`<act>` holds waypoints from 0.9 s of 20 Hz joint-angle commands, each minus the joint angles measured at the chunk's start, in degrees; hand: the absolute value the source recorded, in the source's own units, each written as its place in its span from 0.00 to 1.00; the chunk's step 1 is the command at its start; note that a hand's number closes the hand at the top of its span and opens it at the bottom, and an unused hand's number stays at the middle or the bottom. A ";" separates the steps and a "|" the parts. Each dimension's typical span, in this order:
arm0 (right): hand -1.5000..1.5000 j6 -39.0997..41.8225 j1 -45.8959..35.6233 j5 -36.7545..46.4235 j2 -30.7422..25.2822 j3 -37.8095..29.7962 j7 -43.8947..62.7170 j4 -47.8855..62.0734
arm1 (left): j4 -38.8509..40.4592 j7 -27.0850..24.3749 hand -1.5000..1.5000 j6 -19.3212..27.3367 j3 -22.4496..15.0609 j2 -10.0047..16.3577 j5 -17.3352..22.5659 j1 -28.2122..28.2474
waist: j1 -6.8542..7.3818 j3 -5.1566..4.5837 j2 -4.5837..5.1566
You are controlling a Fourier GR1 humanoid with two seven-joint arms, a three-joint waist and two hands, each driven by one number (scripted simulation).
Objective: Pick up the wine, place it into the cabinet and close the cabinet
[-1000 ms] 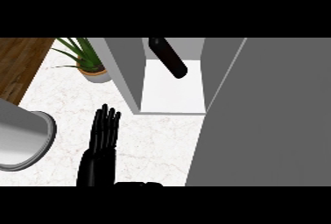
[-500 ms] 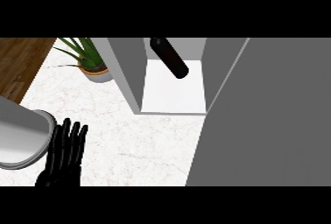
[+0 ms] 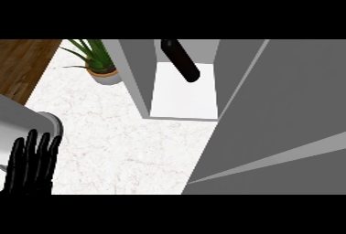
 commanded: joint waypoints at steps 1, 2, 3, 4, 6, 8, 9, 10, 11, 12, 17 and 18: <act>1.00 -7.25 -8.51 0.66 4.06 10.20 4.02 0.01 | 0.23 -1.60 0.00 -5.30 5.01 2.59 4.06 3.51 | 0.55 -0.06 0.18; 1.00 -10.41 -10.48 1.69 4.08 12.28 3.47 1.81 | 0.43 -1.71 0.00 -4.83 5.48 1.78 4.18 3.04 | -0.04 0.01 0.21; 1.00 -12.80 -13.28 1.48 4.10 10.39 3.90 2.73 | -1.50 -0.45 0.00 -7.15 6.16 4.27 5.61 4.59 | 0.93 -0.06 0.17; 1.00 -14.66 -15.61 2.42 4.12 12.68 1.83 6.26 | -0.06 -1.12 0.00 -7.44 7.33 4.13 5.69 4.26 | 0.77 -0.04 0.21; 1.00 -19.44 -21.47 1.64 4.15 10.81 2.95 8.76 | -1.51 -1.83 0.00 -10.40 10.23 5.88 7.60 6.79 | 0.99 0.05 0.32; 1.00 -22.40 -26.69 -0.12 4.11 8.13 0.35 13.47 | -0.80 -1.96 0.00 -13.52 11.18 7.04 8.76 7.65 | 1.77 0.04 0.53; 1.00 -24.39 -28.66 0.37 4.10 10.44 2.52 12.90 | -1.25 -1.12 0.00 -13.61 11.86 7.68 9.24 7.02 | 1.71 -0.04 0.27; 1.00 -25.41 -31.31 -2.26 4.07 8.22 1.29 15.65 | -0.43 -0.48 0.00 -14.17 13.49 8.04 10.48 5.78 | 1.66 0.02 0.67; 1.00 -26.97 -33.30 -3.49 4.06 7.13 0.66 17.51 | 0.79 -2.64 0.00 -16.26 14.55 8.14 10.21 7.60 | 1.83 0.04 0.62; 1.00 -28.33 -37.42 -4.89 4.06 6.00 2.17 18.56 | 0.96 -1.30 0.00 -14.95 13.76 7.53 10.13 5.73 | 1.43 0.03 0.73; 1.00 -34.53 -52.47 -11.80 4.21 1.96 0.95 31.02 | 1.45 -1.14 0.00 -20.01 17.95 9.68 13.45 7.56 | 2.78 0.05 0.79; 1.00 -34.90 -55.34 -13.63 4.22 1.07 0.82 33.46 | 3.02 -1.67 0.00 -21.73 19.83 10.33 13.94 7.46 | 2.20 0.10 0.78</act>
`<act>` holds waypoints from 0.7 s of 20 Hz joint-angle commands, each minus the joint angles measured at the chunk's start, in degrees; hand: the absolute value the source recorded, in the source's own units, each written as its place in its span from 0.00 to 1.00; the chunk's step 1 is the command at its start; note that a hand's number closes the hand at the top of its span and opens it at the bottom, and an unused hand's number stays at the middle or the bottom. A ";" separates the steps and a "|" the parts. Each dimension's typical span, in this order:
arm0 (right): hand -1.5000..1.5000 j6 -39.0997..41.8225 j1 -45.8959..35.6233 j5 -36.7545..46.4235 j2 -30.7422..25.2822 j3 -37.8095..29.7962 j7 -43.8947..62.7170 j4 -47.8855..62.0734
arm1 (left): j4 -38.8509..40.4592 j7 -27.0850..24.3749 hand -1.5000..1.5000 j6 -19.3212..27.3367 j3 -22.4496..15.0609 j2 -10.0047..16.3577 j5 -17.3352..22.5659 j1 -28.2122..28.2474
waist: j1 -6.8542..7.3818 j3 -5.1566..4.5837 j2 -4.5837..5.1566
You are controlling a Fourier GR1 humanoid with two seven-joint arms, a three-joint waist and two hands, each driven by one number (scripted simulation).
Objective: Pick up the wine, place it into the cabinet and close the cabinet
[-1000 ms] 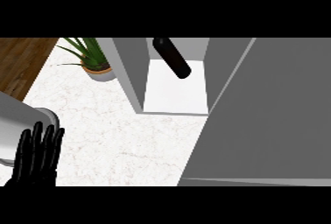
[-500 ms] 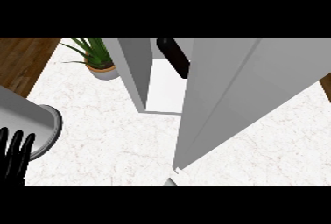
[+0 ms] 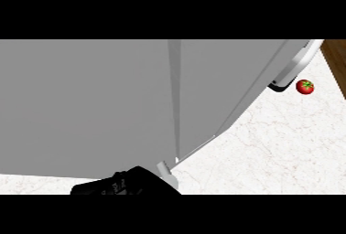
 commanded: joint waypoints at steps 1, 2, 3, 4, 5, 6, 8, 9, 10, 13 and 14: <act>1.00 -3.47 -14.31 -5.52 0.82 -4.84 -0.48 11.10 | -0.14 0.94 0.00 -4.08 3.61 2.10 3.22 1.49 | 1.04 0.03 0.12; 1.00 -2.30 -15.08 -7.07 0.83 -6.14 -3.85 15.78 | -0.73 0.33 0.00 -4.16 4.20 2.17 2.58 3.56 | 1.50 0.11 0.30; 1.00 -4.22 -18.05 -9.18 0.83 -5.63 -5.90 18.14 | 0.55 0.97 0.00 -5.27 4.82 2.42 3.66 1.39 | 1.04 0.08 0.42; 1.00 -3.15 -21.92 -11.62 0.84 -8.45 -4.91 20.39 | 0.27 0.89 0.00 -4.09 4.45 1.77 2.85 2.00 | 0.96 0.10 0.41; 1.00 -3.09 -22.72 -12.11 0.84 -8.74 -6.38 23.34 | 0.31 0.86 0.00 -6.13 7.76 2.68 5.38 2.75 | 0.66 0.13 0.29; 1.00 -0.83 -25.95 -13.96 0.85 -10.75 -6.96 27.39 | -0.15 2.01 0.00 -4.87 6.40 2.75 4.75 1.11 | 1.35 0.10 0.74; 1.00 -1.38 -30.01 -16.91 0.85 -9.99 -9.54 32.15 | 0.03 2.93 0.00 -6.83 8.59 3.47 7.00 1.52 | 0.80 0.13 0.48; 1.00 1.49 -31.41 -19.45 0.85 -12.78 -10.21 35.24 | 0.00 2.81 0.00 -6.36 7.88 2.83 6.12 1.60 | 0.51 0.15 0.60; 1.00 2.99 -31.28 -23.28 0.85 -13.93 -11.29 37.27 | -1.05 3.59 0.00 -6.00 8.00 3.56 5.93 1.54 | 1.20 0.16 0.86; 1.00 13.51 -29.17 -33.17 0.86 -10.64 -5.74 37.30 | -0.27 2.76 0.00 -7.67 9.85 4.02 6.54 1.25 | 2.04 0.15 1.12; 1.00 17.59 -30.93 -35.50 0.86 -12.14 -4.83 39.27 | 1.04 3.89 0.00 -6.71 10.20 4.28 7.40 -0.65 | 1.29 0.14 1.52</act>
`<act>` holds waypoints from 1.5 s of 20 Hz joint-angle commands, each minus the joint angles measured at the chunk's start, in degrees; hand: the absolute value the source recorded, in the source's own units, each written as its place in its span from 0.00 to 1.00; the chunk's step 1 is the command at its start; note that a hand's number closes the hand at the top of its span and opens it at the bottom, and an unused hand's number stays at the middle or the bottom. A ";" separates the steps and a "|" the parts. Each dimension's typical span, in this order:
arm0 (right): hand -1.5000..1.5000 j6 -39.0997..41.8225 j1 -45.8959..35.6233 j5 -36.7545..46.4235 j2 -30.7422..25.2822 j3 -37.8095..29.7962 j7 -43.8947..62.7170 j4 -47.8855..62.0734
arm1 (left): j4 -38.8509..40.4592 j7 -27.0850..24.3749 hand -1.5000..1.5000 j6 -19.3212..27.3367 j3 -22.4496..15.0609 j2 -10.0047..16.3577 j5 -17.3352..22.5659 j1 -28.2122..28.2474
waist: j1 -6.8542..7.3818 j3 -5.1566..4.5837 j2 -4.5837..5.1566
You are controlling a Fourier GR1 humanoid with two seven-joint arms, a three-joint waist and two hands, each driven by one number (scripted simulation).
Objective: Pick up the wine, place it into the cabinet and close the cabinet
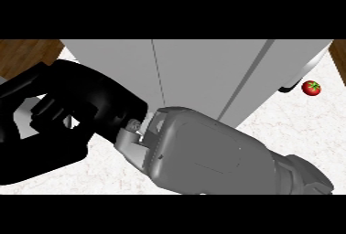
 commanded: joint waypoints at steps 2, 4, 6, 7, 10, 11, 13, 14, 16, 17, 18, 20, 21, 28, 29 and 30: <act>1.00 13.58 -3.40 -12.99 0.03 -1.30 1.28 10.23 | 2.42 0.82 0.00 -1.82 2.60 1.04 1.26 -1.33 | -0.24 -0.03 0.35; 1.00 14.91 -5.29 -15.18 0.04 -5.11 -0.92 17.79 | 0.24 2.41 0.00 0.00 3.05 1.02 1.83 -1.02 | -0.76 0.05 0.14; 1.00 15.24 -5.48 -14.63 0.04 -4.90 -6.38 22.45 | 2.25 1.74 0.00 -2.54 5.13 0.53 2.94 -0.57 | -1.48 0.05 -0.23; 1.00 13.60 -7.26 -12.20 0.04 -4.67 -10.11 25.32 | 3.37 1.73 0.00 -2.58 4.32 -0.03 2.40 -0.61 | -1.30 0.01 -0.13; 1.00 14.53 -9.24 -6.81 -0.55 -8.46 -13.68 31.05 | 2.58 2.20 0.00 -2.93 6.65 0.23 2.90 1.02 | -2.27 0.07 -0.40; 1.00 15.72 -9.06 -6.43 -0.83 -8.98 -15.17 32.78 | 3.78 3.73 0.00 -2.22 6.70 0.65 4.12 -1.50 | -3.12 0.08 -0.25; 1.00 14.07 -10.73 -5.99 -0.98 -11.37 -17.45 36.06 | 3.54 3.60 0.00 -1.96 6.61 0.31 3.53 -1.68 | -3.08 0.06 -0.17; 1.00 15.78 -9.09 -5.92 -3.66 -11.60 -18.88 37.16 | 2.54 3.53 0.00 -3.50 8.49 0.78 4.52 0.87 | -2.16 0.09 -0.21; 1.00 15.83 -6.28 -3.75 -4.51 -9.80 -22.65 38.18 | 1.49 4.58 0.00 -2.54 7.37 1.27 3.86 -0.06 | -2.64 0.12 0.13; 1.00 17.36 -6.49 -5.22 -6.86 -11.16 -21.15 38.83 | 0.93 3.55 0.00 -3.16 6.43 0.44 2.39 1.36 | -2.23 0.10 0.14; 1.00 15.93 -6.60 -4.70 -4.41 -10.35 -21.77 39.24 | 2.53 4.59 0.00 -3.85 7.01 1.66 3.73 -1.59 | -3.37 0.04 0.33; 1.00 17.43 -4.64 -4.57 -6.57 -10.37 -23.62 39.59 | 0.40 4.92 0.00 -3.12 6.57 1.19 4.02 -1.20 | -3.31 0.12 0.43; 1.00 17.29 -5.34 -4.84 -7.29 -10.85 -23.15 39.61 | 0.76 5.42 0.00 -3.23 6.57 1.41 4.82 -2.26 | -4.04 0.09 0.51; 1.00 18.95 -4.50 -5.85 -9.33 -11.97 -25.91 40.79 | -1.03 6.51 0.00 -2.82 4.11 0.50 5.16 -2.73 | -4.94 0.05 1.12; 1.00 17.79 -3.79 -5.84 -9.57 -12.17 -26.49 40.55 | -1.79 6.93 0.00 -2.84 3.35 0.39 5.16 -2.28 | -5.48 0.10 0.73; 1.00 17.54 -4.15 -5.71 -8.15 -11.41 -26.74 40.86 | -2.34 7.34 0.00 -2.22 2.89 0.30 5.43 -3.09 | -5.44 0.08 0.78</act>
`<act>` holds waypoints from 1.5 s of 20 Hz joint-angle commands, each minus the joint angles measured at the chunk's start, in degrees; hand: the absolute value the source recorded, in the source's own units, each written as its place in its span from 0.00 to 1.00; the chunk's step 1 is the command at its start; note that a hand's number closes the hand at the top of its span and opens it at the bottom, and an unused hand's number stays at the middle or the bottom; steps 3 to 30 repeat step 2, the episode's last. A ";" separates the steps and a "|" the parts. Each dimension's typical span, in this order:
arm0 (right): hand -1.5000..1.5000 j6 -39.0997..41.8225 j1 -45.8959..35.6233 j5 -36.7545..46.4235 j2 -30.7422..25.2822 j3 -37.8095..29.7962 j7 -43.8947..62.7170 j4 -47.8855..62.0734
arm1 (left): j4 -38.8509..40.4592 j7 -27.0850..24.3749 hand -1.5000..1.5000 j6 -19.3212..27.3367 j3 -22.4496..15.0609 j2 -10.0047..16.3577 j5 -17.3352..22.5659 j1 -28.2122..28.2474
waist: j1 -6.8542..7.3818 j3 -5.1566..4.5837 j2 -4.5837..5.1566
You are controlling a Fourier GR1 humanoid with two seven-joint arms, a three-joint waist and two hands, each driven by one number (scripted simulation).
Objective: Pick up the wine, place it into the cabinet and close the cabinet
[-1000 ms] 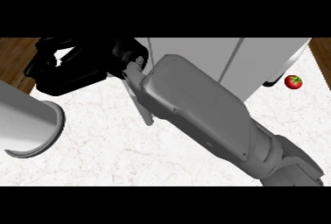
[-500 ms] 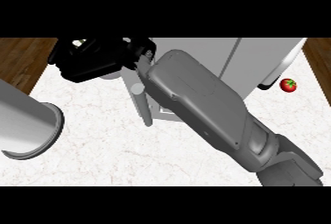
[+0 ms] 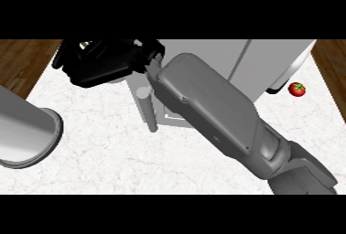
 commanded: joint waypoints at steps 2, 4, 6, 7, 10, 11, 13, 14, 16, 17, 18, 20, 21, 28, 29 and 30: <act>1.00 -3.83 2.95 1.63 -8.26 -4.01 -2.39 8.61 | -1.89 1.21 0.00 0.67 -2.83 -0.80 0.39 -1.48 | -3.64 2.16 3.45; 1.00 -3.83 2.95 1.63 -8.26 -4.01 -2.39 8.61 | -1.89 1.21 0.00 0.67 -2.83 -0.80 0.39 -1.48 | -3.64 2.16 3.45; 1.00 -3.83 2.95 1.63 -8.26 -4.01 -2.39 8.61 | -1.89 1.21 0.00 0.67 -2.83 -0.80 0.39 -1.48 | -3.64 2.16 3.45; 1.00 -3.83 2.95 1.63 -8.26 -4.01 -2.39 8.61 | -1.89 1.21 0.00 0.67 -2.83 -0.80 0.39 -1.48 | -3.64 2.16 3.45; 1.00 -3.83 2.95 1.63 -8.26 -4.01 -2.39 8.61 | -1.89 1.21 0.00 0.67 -2.83 -0.80 0.39 -1.48 | -3.64 2.16 3.45; 1.00 -3.83 2.95 1.63 -8.26 -4.01 -2.39 8.61 | -1.89 1.21 0.00 0.67 -2.83 -0.80 0.39 -1.48 | -3.64 2.16 3.45; 1.00 -3.83 2.95 1.63 -8.26 -4.01 -2.39 8.61 | -1.89 1.21 0.00 0.67 -2.83 -0.80 0.39 -1.48 | -3.64 2.16 3.45; 1.00 -3.83 2.95 1.63 -8.26 -4.01 -2.39 8.61 | -1.89 1.21 0.00 0.67 -2.83 -0.80 0.39 -1.48 | -3.64 2.16 3.45; 1.00 -3.83 2.95 1.63 -8.26 -4.01 -2.39 8.61 | -1.89 1.21 0.00 0.67 -2.83 -0.80 0.39 -1.48 | -3.64 2.16 3.45; 1.00 -3.83 2.95 1.63 -8.26 -4.01 -2.39 8.61 | -1.89 1.21 0.00 0.67 -2.83 -0.80 0.39 -1.48 | -3.64 2.16 3.45; 1.00 -3.83 2.95 1.63 -8.26 -4.01 -2.39 8.61 | -1.89 1.21 0.00 0.67 -2.83 -0.80 0.39 -1.48 | -3.64 2.16 3.45; 1.00 -3.83 2.95 1.63 -8.26 -4.01 -2.39 8.61 | -1.89 1.21 0.00 0.67 -2.83 -0.80 0.39 -1.48 | -3.64 2.16 3.45; 1.00 -3.83 2.95 1.63 -8.26 -4.01 -2.39 8.61 | -1.89 1.21 0.00 0.67 -2.83 -0.80 0.39 -1.48 | -3.64 2.16 3.45; 1.00 -3.83 2.95 1.63 -8.26 -4.01 -2.39 8.61 | -1.89 1.21 0.00 0.67 -2.83 -0.80 0.39 -1.48 | -3.64 2.16 3.45; 1.00 -3.83 2.95 1.63 -8.26 -4.01 -2.39 8.61 | -1.89 1.21 0.00 0.67 -2.83 -0.80 0.39 -1.48 | -3.64 2.16 3.45; 1.00 -3.83 2.95 1.63 -8.26 -4.01 -2.39 8.61 | -1.89 1.21 0.00 0.67 -2.83 -0.80 0.39 -1.48 | -3.64 2.16 3.45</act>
